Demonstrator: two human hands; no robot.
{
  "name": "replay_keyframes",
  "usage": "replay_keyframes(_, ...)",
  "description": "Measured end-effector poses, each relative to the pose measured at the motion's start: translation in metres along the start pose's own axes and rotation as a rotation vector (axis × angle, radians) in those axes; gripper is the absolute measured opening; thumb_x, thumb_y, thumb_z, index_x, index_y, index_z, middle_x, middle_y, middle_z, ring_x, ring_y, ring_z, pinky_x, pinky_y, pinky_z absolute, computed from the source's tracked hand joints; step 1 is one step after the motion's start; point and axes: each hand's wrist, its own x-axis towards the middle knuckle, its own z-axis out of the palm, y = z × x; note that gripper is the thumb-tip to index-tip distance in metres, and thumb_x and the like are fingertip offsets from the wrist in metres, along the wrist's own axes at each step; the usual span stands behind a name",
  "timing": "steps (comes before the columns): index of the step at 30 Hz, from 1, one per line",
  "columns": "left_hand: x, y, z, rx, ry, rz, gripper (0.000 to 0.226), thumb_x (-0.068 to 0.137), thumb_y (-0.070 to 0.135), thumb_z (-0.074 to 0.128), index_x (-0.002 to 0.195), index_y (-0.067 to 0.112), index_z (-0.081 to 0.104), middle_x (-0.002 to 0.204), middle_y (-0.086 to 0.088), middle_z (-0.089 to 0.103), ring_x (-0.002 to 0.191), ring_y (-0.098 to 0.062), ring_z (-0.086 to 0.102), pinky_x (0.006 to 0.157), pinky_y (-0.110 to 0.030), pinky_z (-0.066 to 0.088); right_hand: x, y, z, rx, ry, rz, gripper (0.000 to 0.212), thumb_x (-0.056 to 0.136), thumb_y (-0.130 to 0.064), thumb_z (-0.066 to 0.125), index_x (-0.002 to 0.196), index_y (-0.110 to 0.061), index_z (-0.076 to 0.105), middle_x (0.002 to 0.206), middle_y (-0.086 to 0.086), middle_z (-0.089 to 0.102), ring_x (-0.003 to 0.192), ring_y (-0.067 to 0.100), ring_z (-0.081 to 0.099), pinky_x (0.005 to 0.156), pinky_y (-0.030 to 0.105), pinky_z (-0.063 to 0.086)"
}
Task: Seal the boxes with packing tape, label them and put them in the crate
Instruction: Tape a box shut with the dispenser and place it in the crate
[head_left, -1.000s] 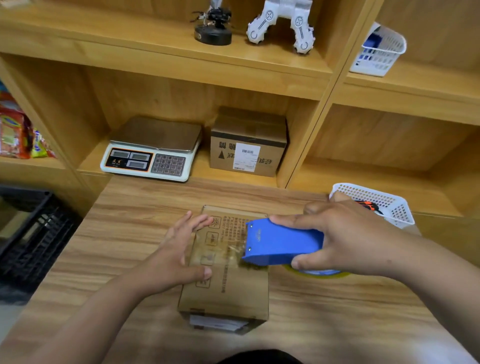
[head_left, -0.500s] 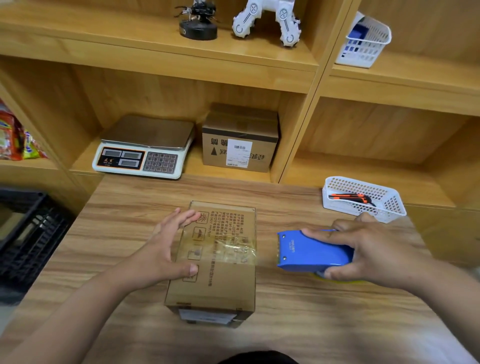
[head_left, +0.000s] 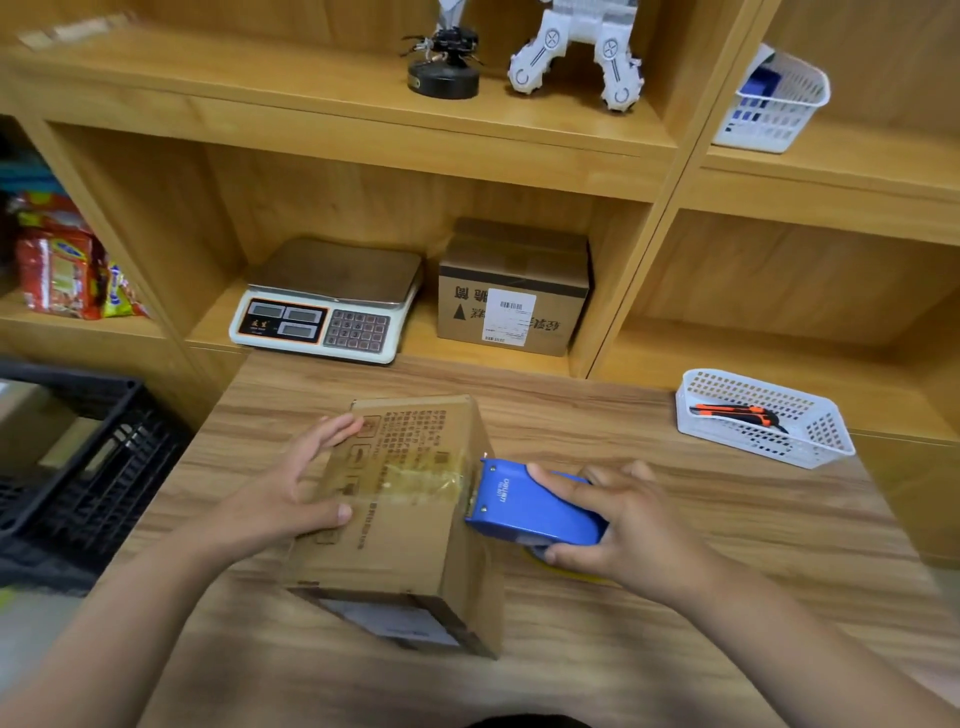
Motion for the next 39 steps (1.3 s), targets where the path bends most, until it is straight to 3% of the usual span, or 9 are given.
replay_keyframes(4,-0.011,0.000,-0.008,-0.120,0.190,-0.024,0.076,0.067,0.061,0.049,0.137,0.038,0.028,0.133,0.031,0.035,0.120,0.012,0.035,0.090,-0.005,0.028,0.025,-0.041,0.012,-0.053,0.062,-0.055,0.076,0.067,-0.076,0.044,0.137,-0.058,0.024,0.101,-0.013,0.055,0.082,-0.001,0.025,0.082,0.019,0.019)
replay_keyframes(11,-0.009,-0.073,-0.002,-0.009,0.382,-0.120,0.090,0.066,0.071,0.029,0.145,0.030,0.022,0.146,0.016,0.020,0.137,-0.001,0.012,0.113,-0.024,0.007,0.059,-0.088,0.019,-0.169,0.026,-0.125,0.080,0.066,-0.077,0.026,0.142,-0.053,0.020,0.093,-0.008,0.045,0.080,0.009,0.029,0.074,0.024,0.012)
replay_keyframes(15,0.029,-0.156,0.004,0.053,0.312,-0.294,0.047,0.098,0.046,0.033,0.140,0.035,0.014,0.156,-0.007,0.016,0.144,-0.019,0.006,0.115,-0.034,0.004,0.061,-0.091,0.027,-0.264,0.109,-0.165,0.073,0.069,-0.074,0.036,0.137,-0.045,0.041,0.077,-0.008,0.049,0.068,0.008,0.029,0.066,0.028,0.011)
replay_keyframes(19,0.072,-0.250,0.027,0.014,0.187,-0.434,0.053,0.097,0.050,0.030,0.147,0.037,0.018,0.156,-0.011,0.016,0.144,-0.025,0.013,0.117,-0.041,0.011,0.053,-0.089,0.014,-0.263,-0.038,-0.105,0.080,0.066,-0.076,0.020,0.143,-0.052,0.022,0.089,-0.007,0.040,0.078,0.013,0.031,0.076,0.027,0.015)
replay_keyframes(24,0.019,-0.114,0.088,-0.131,0.206,-0.202,0.052,0.094,0.044,0.047,0.142,0.033,0.030,0.141,0.022,0.019,0.136,0.001,0.007,0.111,-0.021,0.006,0.043,-0.076,0.019,-0.372,-0.131,-0.086,0.080,0.064,-0.073,0.020,0.141,-0.051,0.028,0.097,-0.004,0.052,0.094,0.015,0.050,0.076,0.029,0.016)
replay_keyframes(27,0.013,-0.077,0.088,-0.189,0.224,-0.122,0.074,0.067,0.067,0.047,0.135,0.043,0.031,0.140,0.021,0.015,0.135,0.006,0.005,0.108,-0.018,0.005,0.037,-0.066,0.028,-0.419,-0.103,-0.036,0.067,0.063,-0.071,0.035,0.122,-0.048,0.056,0.073,-0.006,0.057,0.068,0.014,0.058,0.068,0.031,0.019)
replay_keyframes(32,0.026,-0.045,0.083,0.139,0.054,0.028,0.102,0.052,0.063,0.063,0.143,0.041,0.021,0.147,0.019,0.006,0.141,0.000,0.001,0.111,-0.018,0.009,0.036,-0.063,0.018,-0.378,-0.157,-0.054,0.077,0.071,-0.073,0.028,0.144,-0.049,0.022,0.112,0.000,0.054,0.105,0.020,0.051,0.078,0.033,0.015)
replay_keyframes(36,0.039,-0.049,0.087,0.390,-0.069,-0.007,0.117,0.054,0.056,0.076,0.147,0.042,0.006,0.157,0.011,-0.005,0.145,-0.015,-0.005,0.118,-0.033,0.011,0.040,-0.065,0.013,-0.375,-0.195,-0.043,0.069,0.083,-0.065,0.047,0.145,-0.047,0.021,0.118,0.001,0.052,0.110,0.020,0.049,0.086,0.034,0.021)
replay_keyframes(39,0.040,-0.045,0.087,0.434,-0.049,0.015,0.119,0.059,0.046,0.082,0.148,0.037,0.003,0.157,0.006,-0.003,0.141,-0.005,-0.008,0.117,-0.026,0.002,0.043,-0.059,0.012,-0.371,-0.196,-0.043,0.069,0.082,-0.065,0.047,0.144,-0.049,0.021,0.117,0.000,0.052,0.107,0.019,0.049,0.086,0.033,0.021)
